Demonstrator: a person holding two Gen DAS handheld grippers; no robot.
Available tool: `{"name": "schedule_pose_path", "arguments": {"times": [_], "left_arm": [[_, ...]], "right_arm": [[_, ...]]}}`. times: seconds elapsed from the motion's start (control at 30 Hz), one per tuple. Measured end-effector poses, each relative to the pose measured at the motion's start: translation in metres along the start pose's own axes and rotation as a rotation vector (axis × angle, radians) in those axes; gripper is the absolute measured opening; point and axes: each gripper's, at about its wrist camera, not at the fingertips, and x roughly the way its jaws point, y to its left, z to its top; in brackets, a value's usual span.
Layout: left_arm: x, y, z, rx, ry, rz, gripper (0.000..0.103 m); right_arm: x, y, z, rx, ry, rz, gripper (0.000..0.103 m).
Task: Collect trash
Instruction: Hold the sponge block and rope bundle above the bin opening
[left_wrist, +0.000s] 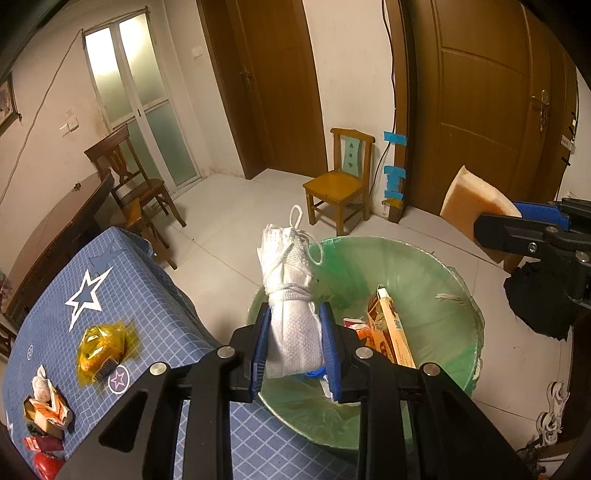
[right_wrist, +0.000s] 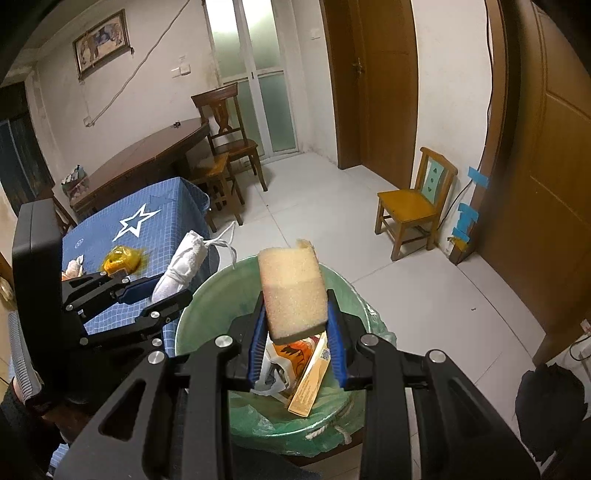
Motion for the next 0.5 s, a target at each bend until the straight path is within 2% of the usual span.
{"name": "schedule_pose_path", "arguments": {"times": [0.5], "left_arm": [[0.004,0.006,-0.002,-0.018,-0.011,0.005,0.028]], "right_arm": [[0.012,0.001,0.0,-0.013,0.015,-0.006,0.028]]}}
